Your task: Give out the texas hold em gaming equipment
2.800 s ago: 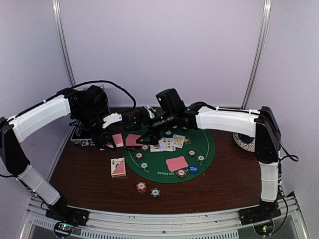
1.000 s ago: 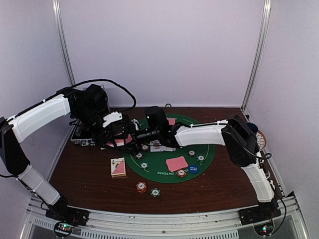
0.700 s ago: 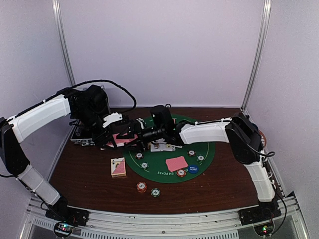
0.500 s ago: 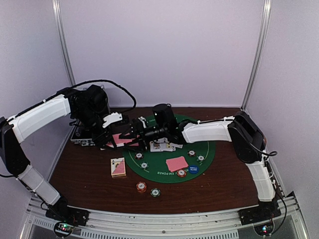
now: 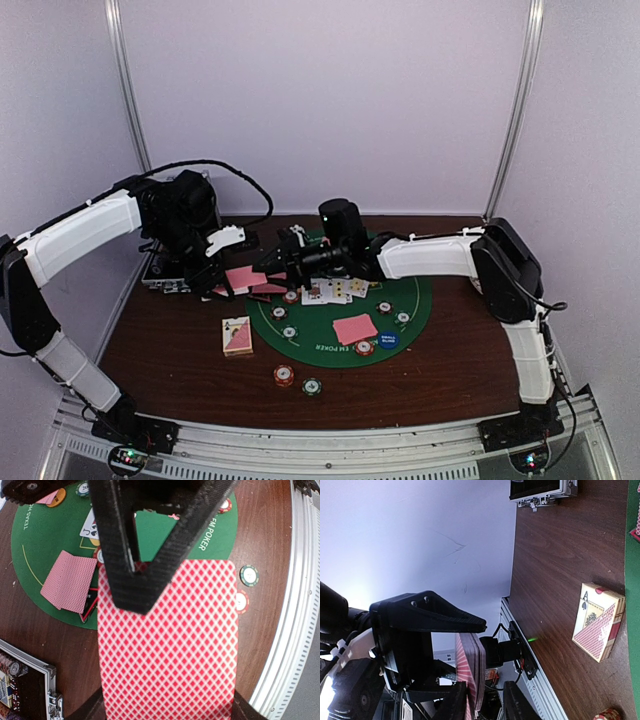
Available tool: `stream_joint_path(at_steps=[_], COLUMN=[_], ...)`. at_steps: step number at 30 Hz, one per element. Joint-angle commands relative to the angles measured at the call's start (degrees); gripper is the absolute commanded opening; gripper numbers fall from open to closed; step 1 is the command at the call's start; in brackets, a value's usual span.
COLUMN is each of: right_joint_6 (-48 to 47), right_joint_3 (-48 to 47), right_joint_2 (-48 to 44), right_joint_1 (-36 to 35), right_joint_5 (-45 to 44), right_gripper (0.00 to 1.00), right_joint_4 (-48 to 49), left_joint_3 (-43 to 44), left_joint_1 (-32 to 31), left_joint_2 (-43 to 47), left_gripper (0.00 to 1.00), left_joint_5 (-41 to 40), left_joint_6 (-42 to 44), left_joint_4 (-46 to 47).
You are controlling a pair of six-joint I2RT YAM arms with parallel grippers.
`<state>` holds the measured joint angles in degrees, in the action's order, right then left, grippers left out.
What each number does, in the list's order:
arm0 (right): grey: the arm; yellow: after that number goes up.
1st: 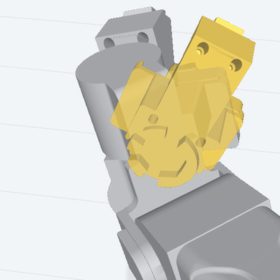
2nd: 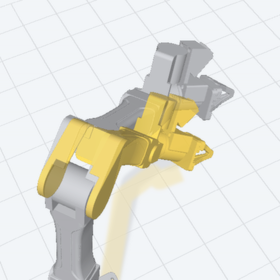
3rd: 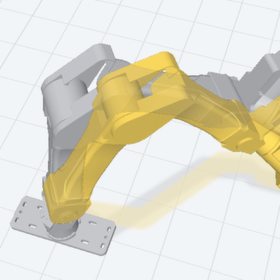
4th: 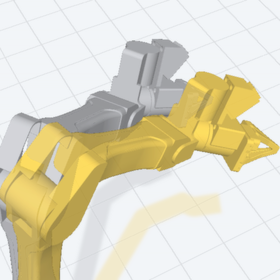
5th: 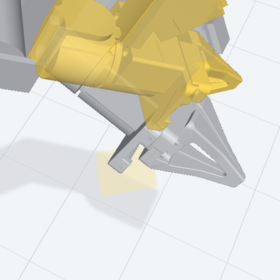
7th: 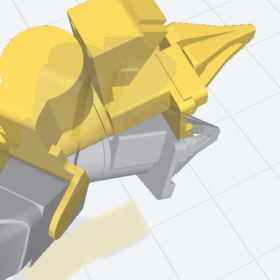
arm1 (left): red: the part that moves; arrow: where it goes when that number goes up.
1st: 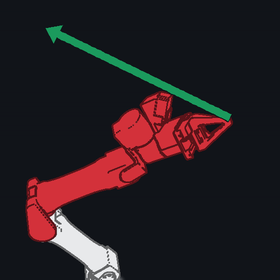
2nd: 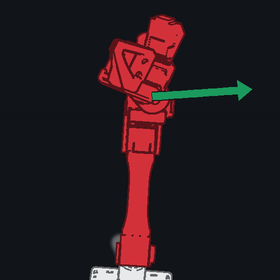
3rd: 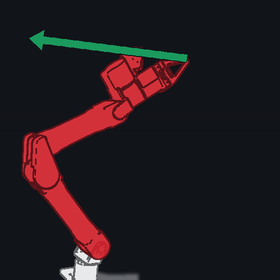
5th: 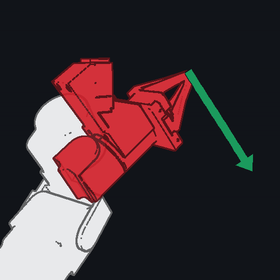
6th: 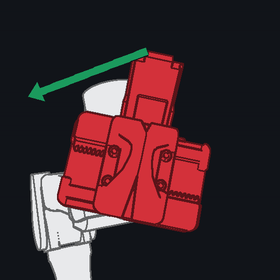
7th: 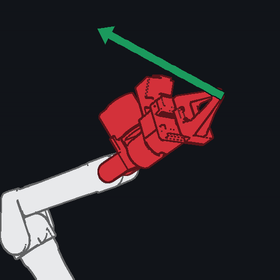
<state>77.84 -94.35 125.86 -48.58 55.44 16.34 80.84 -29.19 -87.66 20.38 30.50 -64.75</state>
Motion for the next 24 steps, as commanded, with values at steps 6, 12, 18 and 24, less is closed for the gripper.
stream_joint_path(at_steps=[6,12,18,24], right_joint_6=[3.7,3.2,-1.6,-11.4], right_joint_3=[2.3,6.0,11.4,13.7], right_joint_2=[-3.7,-7.3,-12.2,-15.4], right_joint_1=[1.2,4.7,11.3,18.1], right_joint_5=[1.3,1.1,1.6,1.8], right_gripper=[0.03,0.0,0.0,0.0], right_joint_4=[6.4,6.7,1.5,-10.2], left_joint_3=[0.3,-0.2,-0.2,-0.1], left_joint_1=[0.4,0.4,0.4,0.4], left_joint_2=[0.9,0.9,0.8,1.0], left_gripper=[0.0,0.0,0.0,0.0], left_joint_5=[0.5,-0.3,-0.3,-0.4], left_joint_6=[0.6,0.7,0.8,0.7], left_joint_4=[1.0,1.0,1.0,1.0])
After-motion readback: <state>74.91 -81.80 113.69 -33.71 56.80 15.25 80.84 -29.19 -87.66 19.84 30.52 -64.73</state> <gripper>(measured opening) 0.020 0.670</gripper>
